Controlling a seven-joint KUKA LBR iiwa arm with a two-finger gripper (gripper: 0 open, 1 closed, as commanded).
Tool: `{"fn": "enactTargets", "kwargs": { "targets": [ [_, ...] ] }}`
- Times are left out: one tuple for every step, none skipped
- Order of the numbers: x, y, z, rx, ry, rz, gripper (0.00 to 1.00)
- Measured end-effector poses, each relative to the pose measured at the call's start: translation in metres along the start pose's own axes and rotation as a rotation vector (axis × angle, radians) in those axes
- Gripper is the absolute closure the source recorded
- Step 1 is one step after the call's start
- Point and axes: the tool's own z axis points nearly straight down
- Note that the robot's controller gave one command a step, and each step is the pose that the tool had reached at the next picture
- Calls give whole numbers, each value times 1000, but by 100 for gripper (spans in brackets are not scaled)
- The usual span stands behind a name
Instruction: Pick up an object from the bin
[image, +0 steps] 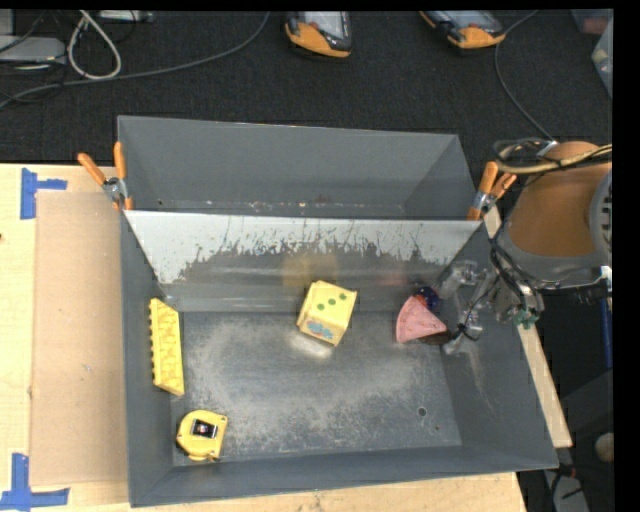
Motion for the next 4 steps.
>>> {"fn": "enactTargets", "kwargs": {
  "targets": [
    [-10,9,12,1,-4,-47,0],
    [5,-1,69,-2,-12,91,0],
    [18,10,70,-1,-9,146,100],
    [18,10,69,0,-9,145,100]
  ]
}}
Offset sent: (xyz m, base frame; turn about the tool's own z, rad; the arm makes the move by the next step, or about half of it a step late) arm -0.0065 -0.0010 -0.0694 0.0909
